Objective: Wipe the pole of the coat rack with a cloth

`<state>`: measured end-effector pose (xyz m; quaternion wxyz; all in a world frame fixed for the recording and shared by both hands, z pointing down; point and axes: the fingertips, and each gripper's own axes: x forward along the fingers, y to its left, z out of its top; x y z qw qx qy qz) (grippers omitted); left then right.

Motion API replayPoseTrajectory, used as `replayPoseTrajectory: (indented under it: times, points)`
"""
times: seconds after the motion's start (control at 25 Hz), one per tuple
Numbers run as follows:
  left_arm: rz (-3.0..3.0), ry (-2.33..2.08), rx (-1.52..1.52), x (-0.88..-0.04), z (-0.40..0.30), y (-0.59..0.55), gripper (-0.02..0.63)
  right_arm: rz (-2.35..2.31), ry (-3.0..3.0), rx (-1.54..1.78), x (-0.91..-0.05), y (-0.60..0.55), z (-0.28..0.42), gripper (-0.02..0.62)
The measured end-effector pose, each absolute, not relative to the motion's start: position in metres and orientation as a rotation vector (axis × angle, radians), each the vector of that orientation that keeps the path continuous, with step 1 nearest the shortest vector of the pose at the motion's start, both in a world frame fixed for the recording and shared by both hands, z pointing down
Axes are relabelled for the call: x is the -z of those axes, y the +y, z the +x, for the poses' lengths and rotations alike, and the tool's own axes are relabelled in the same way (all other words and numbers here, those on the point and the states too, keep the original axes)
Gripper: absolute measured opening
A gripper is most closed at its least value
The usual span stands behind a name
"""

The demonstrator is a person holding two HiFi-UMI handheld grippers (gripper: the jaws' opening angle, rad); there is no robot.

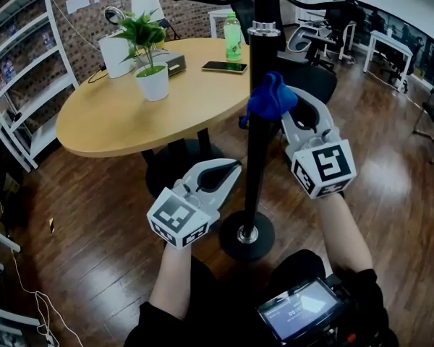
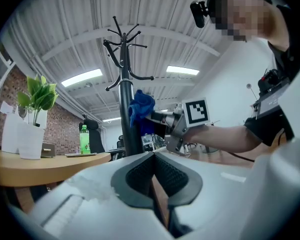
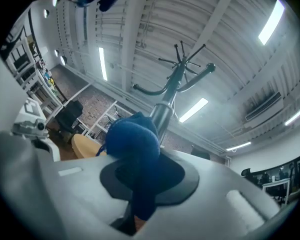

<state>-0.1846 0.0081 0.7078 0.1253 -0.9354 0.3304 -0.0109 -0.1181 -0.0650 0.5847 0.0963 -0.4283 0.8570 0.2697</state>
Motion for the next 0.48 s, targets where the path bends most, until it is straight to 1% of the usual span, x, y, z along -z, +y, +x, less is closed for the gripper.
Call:
replayPoseTrajectory:
  times: [0.16,0.32,0.4,0.48]
  points:
    - [-2.740,0.970,0.033,-0.720,-0.186,0.009,0.000,-1.347,2.587,-0.884,-0.650,-0.060,-0.124,0.038]
    - [-2.760,0.980,0.047,-0.736,-0.188,0.010,0.000,-1.400,2.776,-0.894,-0.745,-0.051,-0.139,0.038]
    - [-2.776,0.987,0.061,-0.746,-0.189,0.010,0.000,-1.428,2.848,-0.811,-0.794,-0.049,-0.143,0.038]
    - [-2.792,0.998,0.070,-0.756,-0.191,0.009,0.000,-1.459,2.889,-0.638,-0.840,-0.051,-0.143,0.038]
